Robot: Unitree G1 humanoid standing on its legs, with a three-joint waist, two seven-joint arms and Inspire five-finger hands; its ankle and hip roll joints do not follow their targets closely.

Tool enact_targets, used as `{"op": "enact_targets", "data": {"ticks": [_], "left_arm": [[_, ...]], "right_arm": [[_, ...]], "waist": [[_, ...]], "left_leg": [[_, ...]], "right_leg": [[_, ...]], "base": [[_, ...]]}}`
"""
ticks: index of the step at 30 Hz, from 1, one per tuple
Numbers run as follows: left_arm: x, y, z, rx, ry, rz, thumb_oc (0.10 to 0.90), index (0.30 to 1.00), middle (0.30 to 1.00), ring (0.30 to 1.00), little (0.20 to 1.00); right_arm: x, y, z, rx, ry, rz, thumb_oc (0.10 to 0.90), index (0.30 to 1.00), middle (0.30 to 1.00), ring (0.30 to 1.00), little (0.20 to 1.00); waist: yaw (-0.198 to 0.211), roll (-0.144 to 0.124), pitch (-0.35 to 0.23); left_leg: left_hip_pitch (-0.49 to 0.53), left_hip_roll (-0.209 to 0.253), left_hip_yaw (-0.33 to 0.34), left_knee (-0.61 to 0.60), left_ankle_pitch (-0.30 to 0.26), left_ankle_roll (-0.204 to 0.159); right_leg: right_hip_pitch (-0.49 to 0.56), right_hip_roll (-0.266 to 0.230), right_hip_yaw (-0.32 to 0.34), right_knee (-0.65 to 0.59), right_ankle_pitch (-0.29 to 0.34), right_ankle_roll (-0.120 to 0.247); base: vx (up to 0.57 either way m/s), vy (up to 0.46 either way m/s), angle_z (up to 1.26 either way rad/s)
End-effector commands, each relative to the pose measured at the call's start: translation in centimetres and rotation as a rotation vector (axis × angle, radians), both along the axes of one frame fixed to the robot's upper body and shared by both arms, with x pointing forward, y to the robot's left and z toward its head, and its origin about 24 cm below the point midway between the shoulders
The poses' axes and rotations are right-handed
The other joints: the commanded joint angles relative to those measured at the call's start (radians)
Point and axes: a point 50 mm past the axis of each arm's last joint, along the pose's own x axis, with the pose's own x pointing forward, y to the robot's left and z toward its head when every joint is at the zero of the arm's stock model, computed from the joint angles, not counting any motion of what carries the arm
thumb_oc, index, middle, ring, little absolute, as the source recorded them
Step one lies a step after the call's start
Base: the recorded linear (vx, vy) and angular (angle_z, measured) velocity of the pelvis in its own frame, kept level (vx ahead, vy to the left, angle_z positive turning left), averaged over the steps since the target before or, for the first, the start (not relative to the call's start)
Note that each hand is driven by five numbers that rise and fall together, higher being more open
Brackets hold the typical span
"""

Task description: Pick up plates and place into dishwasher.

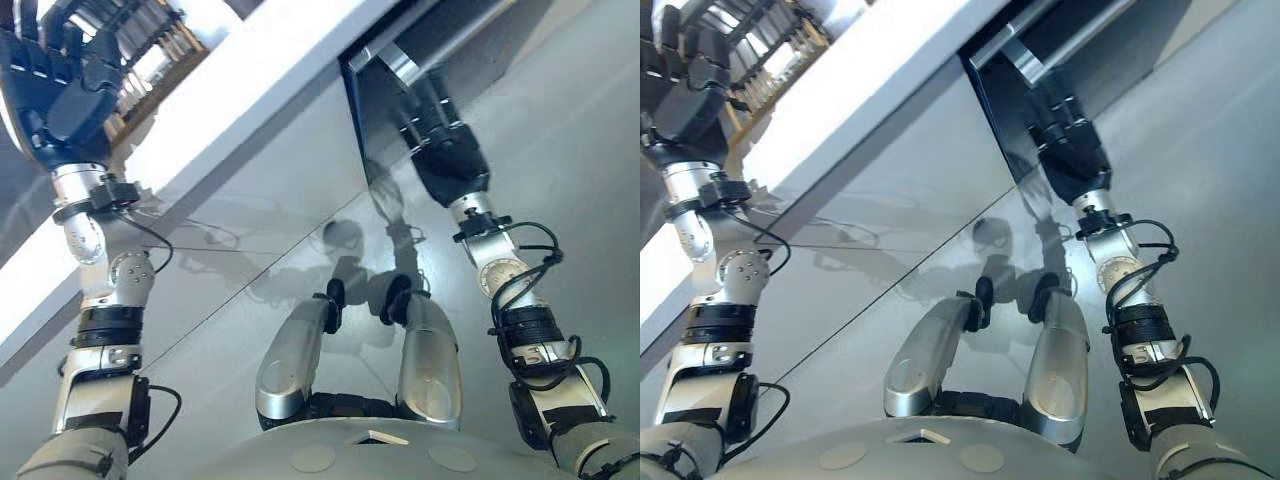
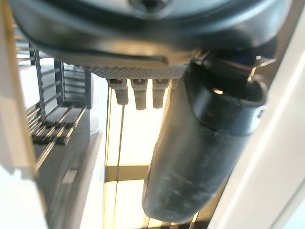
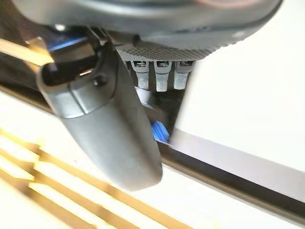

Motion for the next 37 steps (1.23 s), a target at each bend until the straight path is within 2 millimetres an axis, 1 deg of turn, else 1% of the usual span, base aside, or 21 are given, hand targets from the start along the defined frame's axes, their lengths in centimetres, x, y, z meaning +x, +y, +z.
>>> {"op": "enact_targets", "data": {"ticks": [1,3,5,6,7,8,10,11,13,15,16,19,20,24,25,27,29,30,32,33,37], "left_arm": [[-0.6,1.0,-1.8,0.037,0.073,0.009,0.800,0.900,0.900,0.900,0.900],[-0.6,1.1,-2.0,0.060,0.089,0.017,0.800,0.900,0.900,0.900,0.900],[-0.8,1.4,-2.1,0.072,0.102,0.027,0.800,0.900,0.900,0.900,0.900],[-1.0,1.5,-2.2,0.084,0.110,0.034,0.800,0.900,0.900,0.900,0.900],[-1.4,1.6,-2.4,0.089,0.116,0.040,0.800,0.900,0.900,0.900,0.900],[-1.7,1.6,-2.7,0.096,0.122,0.047,0.800,0.900,0.900,0.900,0.900],[-2.5,1.4,-3.3,0.099,0.132,0.044,0.800,0.900,0.900,0.900,0.900],[-2.8,1.2,-3.6,0.109,0.141,0.052,0.800,0.900,0.900,0.900,0.900],[-3.7,1.2,-4.7,0.101,0.167,0.054,0.800,0.900,0.900,0.900,0.900],[-4.2,1.4,-5.5,0.090,0.188,0.060,0.800,0.900,0.900,0.900,0.900],[-4.3,1.5,-5.7,0.087,0.193,0.060,0.800,0.900,0.900,0.900,0.900],[-4.9,1.9,-6.9,0.071,0.247,0.070,0.800,0.900,0.900,0.900,0.900],[-5.1,1.9,-7.6,0.068,0.280,0.078,0.800,0.900,0.900,0.900,0.900],[-5.3,2.2,-8.7,0.035,0.325,0.089,0.800,0.900,0.900,0.900,0.900],[-5.3,2.3,-8.9,0.029,0.331,0.091,0.800,0.900,0.900,0.900,0.900],[-5.1,2.4,-9.5,0.001,0.355,0.089,0.800,0.900,0.900,0.900,0.900],[-5.0,2.5,-9.7,-0.013,0.356,0.102,0.800,0.900,0.900,0.900,0.900],[-5.0,2.6,-9.7,-0.024,0.351,0.101,0.800,0.900,0.900,0.900,0.900],[-4.9,2.6,-9.5,-0.035,0.330,0.111,0.800,0.900,0.900,0.900,0.900],[-4.8,2.7,-9.1,-0.040,0.314,0.118,0.800,0.900,0.900,0.900,0.900],[-4.7,2.7,-8.0,-0.038,0.256,0.135,0.800,0.900,0.900,0.900,0.900]], "right_arm": [[-1.3,10.5,10.7,0.003,-0.496,0.396,0.800,0.900,0.900,0.900,0.900],[-0.3,9.7,10.2,-0.021,-0.430,0.229,0.800,0.900,0.900,0.900,0.900],[0.9,8.1,9.1,-0.084,-0.335,0.039,0.800,0.900,0.900,0.900,0.900],[1.3,6.8,8.0,-0.133,-0.285,-0.076,0.800,0.900,0.900,0.900,0.900],[1.4,5.2,6.5,-0.147,-0.230,-0.148,0.800,0.900,0.900,0.900,0.900],[1.3,4.2,5.4,-0.154,-0.186,-0.192,0.800,0.900,0.900,0.900,0.900],[0.6,2.0,2.6,-0.178,-0.112,-0.286,0.800,0.900,0.900,0.900,0.900],[0.1,1.3,1.3,-0.181,-0.070,-0.305,0.800,0.900,0.900,0.900,0.900],[-1.6,-0.5,-2.1,-0.225,0.020,-0.355,0.800,0.900,0.900,0.900,0.900],[-3.0,-1.6,-4.6,-0.283,0.081,-0.372,0.800,0.900,0.900,0.900,0.900],[-3.2,-1.7,-5.0,-0.294,0.088,-0.375,0.800,0.900,0.900,0.900,0.900],[-5.3,-3.1,-8.2,-0.394,0.203,-0.413,0.800,0.900,0.900,0.900,0.900],[-6.6,-4.0,-10.1,-0.469,0.269,-0.418,0.800,0.900,0.900,0.900,0.900],[-9.4,-6.3,-13.7,-0.646,0.440,-0.468,0.800,0.900,0.900,0.900,0.900],[-9.8,-6.6,-14.1,-0.660,0.460,-0.476,0.800,0.900,0.900,0.900,0.900],[-12.0,-7.8,-16.7,-0.718,0.603,-0.485,0.800,0.900,0.900,0.900,0.900],[-13.8,-8.7,-18.3,-0.795,0.702,-0.489,0.800,0.900,0.900,0.900,0.900],[-14.6,-9.0,-18.9,-0.798,0.749,-0.485,0.800,0.900,0.900,0.900,0.900],[-16.2,-9.6,-20.1,-0.860,0.838,-0.467,0.800,0.900,0.900,0.900,0.900],[-17.5,-9.8,-20.9,-0.879,0.898,-0.437,0.800,0.900,0.900,0.900,0.900],[-20.4,-9.7,-22.6,-0.923,1.032,-0.343,0.800,0.900,0.900,0.900,0.900]], "waist": [[0.064,-0.084,-0.116],[0.070,-0.092,-0.137],[0.072,-0.100,-0.161],[0.072,-0.106,-0.173],[0.071,-0.112,-0.188],[0.071,-0.113,-0.199],[0.068,-0.119,-0.221],[0.067,-0.120,-0.233],[0.058,-0.122,-0.263],[0.049,-0.121,-0.283],[0.047,-0.121,-0.286],[0.030,-0.127,-0.319],[0.019,-0.132,-0.334],[0.001,-0.137,-0.358],[-0.002,-0.138,-0.360],[-0.011,-0.141,-0.373],[-0.018,-0.141,-0.381],[-0.020,-0.141,-0.384],[-0.025,-0.142,-0.389],[-0.027,-0.142,-0.392],[-0.033,-0.143,-0.401]], "left_leg": [[0.041,-0.071,0.016,-0.126,0.044,0.075],[0.069,-0.070,0.012,-0.152,0.045,0.078],[0.089,-0.067,0.013,-0.179,0.052,0.083],[0.108,-0.068,0.012,-0.193,0.044,0.086],[0.125,-0.068,0.012,-0.212,0.043,0.090],[0.132,-0.067,0.012,-0.225,0.048,0.093],[0.158,-0.067,0.012,-0.253,0.044,0.099],[0.170,-0.067,0.013,-0.266,0.044,0.101],[0.209,-0.064,0.020,-0.311,0.044,0.102],[0.236,-0.061,0.026,-0.346,0.050,0.101],[0.240,-0.060,0.027,-0.352,0.051,0.101],[0.273,-0.050,0.039,-0.400,0.062,0.097],[0.286,-0.046,0.047,-0.424,0.068,0.092],[0.314,-0.036,0.057,-0.473,0.082,0.080],[0.319,-0.035,0.058,-0.479,0.084,0.078],[0.337,-0.031,0.063,-0.500,0.088,0.071],[0.349,-0.027,0.069,-0.511,0.090,0.066],[0.353,-0.026,0.070,-0.515,0.090,0.064],[0.361,-0.024,0.077,-0.517,0.087,0.062],[0.365,-0.021,0.081,-0.518,0.086,0.060],[0.371,-0.017,0.088,-0.514,0.082,0.055]], "right_leg": [[0.047,0.044,0.128,-0.051,-0.015,0.079],[0.077,0.045,0.121,-0.085,-0.006,0.089],[0.101,0.049,0.119,-0.126,0.011,0.097],[0.121,0.050,0.118,-0.145,0.010,0.104],[0.141,0.055,0.119,-0.176,0.017,0.109],[0.151,0.059,0.119,-0.198,0.030,0.112],[0.181,0.065,0.122,-0.241,0.039,0.123],[0.196,0.068,0.123,-0.261,0.043,0.128],[0.236,0.077,0.126,-0.310,0.048,0.139],[0.258,0.084,0.126,-0.339,0.053,0.147],[0.261,0.085,0.127,-0.343,0.054,0.148],[0.287,0.097,0.131,-0.383,0.064,0.157],[0.298,0.103,0.131,-0.404,0.069,0.161],[0.327,0.117,0.129,-0.446,0.079,0.164],[0.330,0.120,0.128,-0.451,0.081,0.164],[0.352,0.129,0.131,-0.480,0.087,0.165],[0.367,0.135,0.135,-0.501,0.093,0.164],[0.372,0.138,0.135,-0.509,0.095,0.162],[0.384,0.143,0.138,-0.526,0.099,0.161],[0.391,0.146,0.137,-0.535,0.101,0.159],[0.404,0.152,0.140,-0.548,0.100,0.155]], "base": [[0.07,0.056,0.10],[0.07,0.053,-0.04],[0.04,0.063,0.05],[0.05,0.067,0.10],[0.04,0.063,0.09],[0.02,0.061,0.08],[0.03,0.048,0.12],[0.04,0.044,0.19],[0.04,0.050,0.12],[0.02,0.033,0.03],[0.01,0.016,0.10],[-0.01,-0.012,0.03],[-0.03,-0.036,-0.04],[-0.05,-0.058,-0.07],[-0.03,-0.074,-0.12],[-0.04,-0.094,-0.11],[-0.04,-0.075,-0.04],[-0.03,-0.062,-0.02],[-0.04,-0.066,-0.03],[-0.03,-0.057,-0.09],[-0.02,-0.052,-0.14]]}}
